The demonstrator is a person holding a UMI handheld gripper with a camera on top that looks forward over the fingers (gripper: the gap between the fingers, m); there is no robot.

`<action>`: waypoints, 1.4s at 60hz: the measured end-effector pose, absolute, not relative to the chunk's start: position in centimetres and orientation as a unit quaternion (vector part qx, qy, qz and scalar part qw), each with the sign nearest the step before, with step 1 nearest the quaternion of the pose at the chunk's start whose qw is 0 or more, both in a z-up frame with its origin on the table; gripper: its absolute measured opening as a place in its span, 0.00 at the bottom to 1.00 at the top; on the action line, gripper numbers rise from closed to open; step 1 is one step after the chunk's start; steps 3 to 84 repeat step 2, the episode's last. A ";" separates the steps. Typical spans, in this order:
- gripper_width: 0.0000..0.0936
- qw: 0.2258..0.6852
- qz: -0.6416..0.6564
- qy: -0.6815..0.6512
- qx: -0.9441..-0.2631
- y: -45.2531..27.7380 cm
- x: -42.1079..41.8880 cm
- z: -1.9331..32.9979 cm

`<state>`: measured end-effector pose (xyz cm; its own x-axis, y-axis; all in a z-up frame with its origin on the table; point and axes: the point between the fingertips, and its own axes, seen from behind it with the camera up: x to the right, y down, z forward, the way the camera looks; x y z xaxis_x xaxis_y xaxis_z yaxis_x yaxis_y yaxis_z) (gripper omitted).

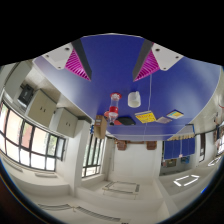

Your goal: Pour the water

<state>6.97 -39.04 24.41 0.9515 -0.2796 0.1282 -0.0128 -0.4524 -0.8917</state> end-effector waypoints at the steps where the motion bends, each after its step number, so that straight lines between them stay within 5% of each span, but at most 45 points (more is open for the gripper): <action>1: 0.91 0.516 -0.130 0.086 -0.842 -39.2 7.0 24.5; 84: 0.91 0.516 -0.131 0.086 -0.842 -39.3 7.0 24.6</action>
